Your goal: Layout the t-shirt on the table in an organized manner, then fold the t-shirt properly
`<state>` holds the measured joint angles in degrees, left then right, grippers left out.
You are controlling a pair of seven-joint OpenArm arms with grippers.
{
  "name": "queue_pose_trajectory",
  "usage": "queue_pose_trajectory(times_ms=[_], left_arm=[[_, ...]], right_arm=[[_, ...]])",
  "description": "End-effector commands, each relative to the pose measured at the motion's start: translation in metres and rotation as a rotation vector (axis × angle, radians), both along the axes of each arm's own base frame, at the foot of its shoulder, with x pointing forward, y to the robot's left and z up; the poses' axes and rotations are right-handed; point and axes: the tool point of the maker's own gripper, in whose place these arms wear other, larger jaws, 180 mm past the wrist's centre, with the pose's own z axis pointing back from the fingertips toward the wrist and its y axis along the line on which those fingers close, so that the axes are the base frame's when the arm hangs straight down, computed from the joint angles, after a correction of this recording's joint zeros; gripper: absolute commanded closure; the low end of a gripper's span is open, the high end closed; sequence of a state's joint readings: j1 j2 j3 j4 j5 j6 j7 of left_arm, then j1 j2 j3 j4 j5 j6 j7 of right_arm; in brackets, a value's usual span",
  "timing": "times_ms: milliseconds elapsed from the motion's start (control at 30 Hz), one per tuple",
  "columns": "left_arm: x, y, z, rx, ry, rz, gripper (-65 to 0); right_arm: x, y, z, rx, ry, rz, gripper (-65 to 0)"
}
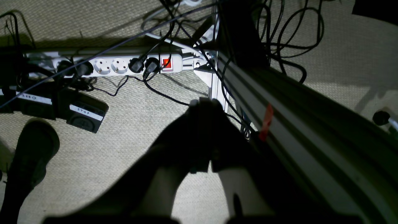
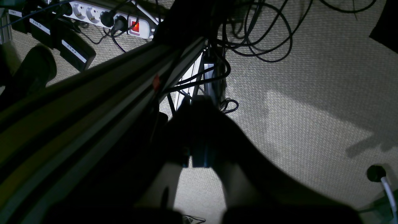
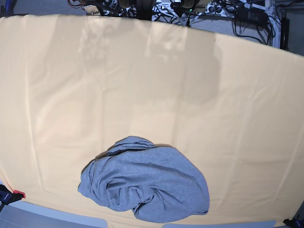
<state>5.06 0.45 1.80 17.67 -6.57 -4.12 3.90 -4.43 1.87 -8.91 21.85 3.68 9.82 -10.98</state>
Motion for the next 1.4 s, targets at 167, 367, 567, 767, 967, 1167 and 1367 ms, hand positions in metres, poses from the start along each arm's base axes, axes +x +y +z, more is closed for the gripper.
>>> queue_pose_trajectory(times_ms=[167,367,567,767,967,1167,1367], left_arm=[[0.004,-0.003,0.001,-0.010,-0.014,-0.002,0.0],[0.004,-0.003,0.001,-0.010,-0.015,-0.002,0.0],[-0.008,0.002,0.004,-0.033,0.099,-0.052,0.0],[-0.036,0.024,0.016,-0.023,0.140,-0.097,0.0],[-0.064,0.055,0.036,-0.026,0.144,-0.037,0.0],[-0.089,0.061,0.078,-0.116,0.153,-0.150,0.0],[-0.108,0.066,0.145,-0.203,0.162,-0.271,0.0]], right_arm=[[0.008,0.002,0.001,0.009,-0.021,-0.007,0.0],[0.008,0.002,0.001,0.009,-0.021,-0.007,0.0],[-0.006,-0.005,0.002,-0.014,0.050,0.015,0.0],[-0.051,-0.027,0.013,-0.041,0.115,0.057,0.0],[-0.095,-0.041,0.042,0.010,0.144,0.171,0.0],[-0.131,-0.056,0.086,-0.012,0.176,0.276,0.0],[-0.157,-0.074,0.147,-0.052,0.149,0.379,0.0]])
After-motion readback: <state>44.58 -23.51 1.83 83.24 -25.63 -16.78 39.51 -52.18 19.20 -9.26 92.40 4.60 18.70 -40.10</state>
